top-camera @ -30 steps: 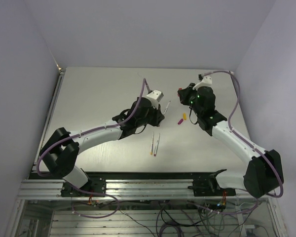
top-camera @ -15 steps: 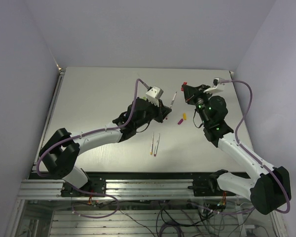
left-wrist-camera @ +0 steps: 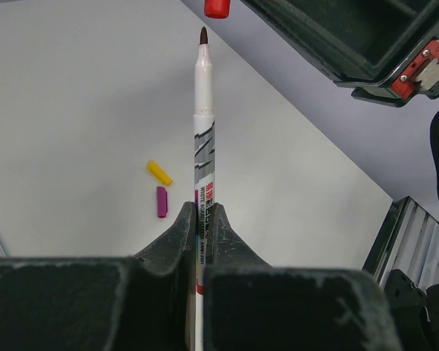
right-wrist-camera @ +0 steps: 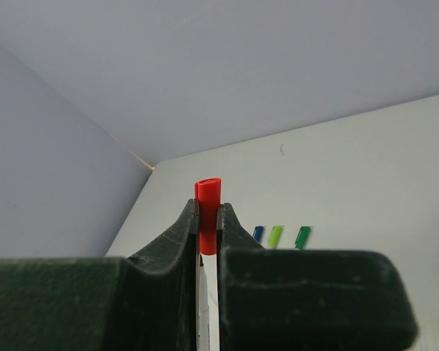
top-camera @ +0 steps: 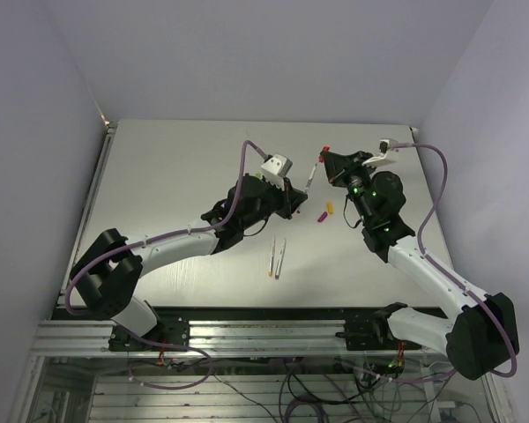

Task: Insert the pens into the pen caps

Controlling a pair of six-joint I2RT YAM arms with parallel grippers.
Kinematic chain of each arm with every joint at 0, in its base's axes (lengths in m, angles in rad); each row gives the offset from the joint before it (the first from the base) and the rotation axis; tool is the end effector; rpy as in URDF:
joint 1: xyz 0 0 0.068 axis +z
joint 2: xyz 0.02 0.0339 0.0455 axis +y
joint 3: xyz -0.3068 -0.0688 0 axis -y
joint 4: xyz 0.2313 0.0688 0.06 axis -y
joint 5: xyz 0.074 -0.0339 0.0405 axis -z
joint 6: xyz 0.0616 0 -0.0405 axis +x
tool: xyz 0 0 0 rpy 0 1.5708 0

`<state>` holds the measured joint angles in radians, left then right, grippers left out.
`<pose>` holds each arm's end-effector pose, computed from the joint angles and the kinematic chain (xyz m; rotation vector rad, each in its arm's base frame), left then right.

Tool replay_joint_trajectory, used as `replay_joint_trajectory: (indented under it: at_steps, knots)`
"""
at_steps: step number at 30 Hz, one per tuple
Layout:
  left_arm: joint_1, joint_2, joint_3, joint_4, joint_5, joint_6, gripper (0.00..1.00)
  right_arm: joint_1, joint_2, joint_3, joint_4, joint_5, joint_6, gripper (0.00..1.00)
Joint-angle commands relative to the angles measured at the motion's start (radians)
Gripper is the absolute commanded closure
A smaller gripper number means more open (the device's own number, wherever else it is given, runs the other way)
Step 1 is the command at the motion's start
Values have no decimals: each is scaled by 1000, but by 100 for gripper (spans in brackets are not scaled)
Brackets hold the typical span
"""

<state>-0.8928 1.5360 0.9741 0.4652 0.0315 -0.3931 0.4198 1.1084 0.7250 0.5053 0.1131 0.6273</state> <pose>0.2318 -0.2909 0.3346 0.4613 1.7057 -0.9838 0.2350 0.0973 0.3736 0.2497 1.4756 0.7705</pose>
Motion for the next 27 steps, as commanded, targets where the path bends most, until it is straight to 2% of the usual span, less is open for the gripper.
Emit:
replay_joint_trajectory:
  at_steps: [1, 27]
  knots:
    - [-5, -8, 14, 44, 34, -10, 93, -3, -2, -6, 33, -20, 9, 100]
    - [-5, -15, 5, 61, 16, -26, 93, -3, 9, -21, 1, -79, 10, 100]
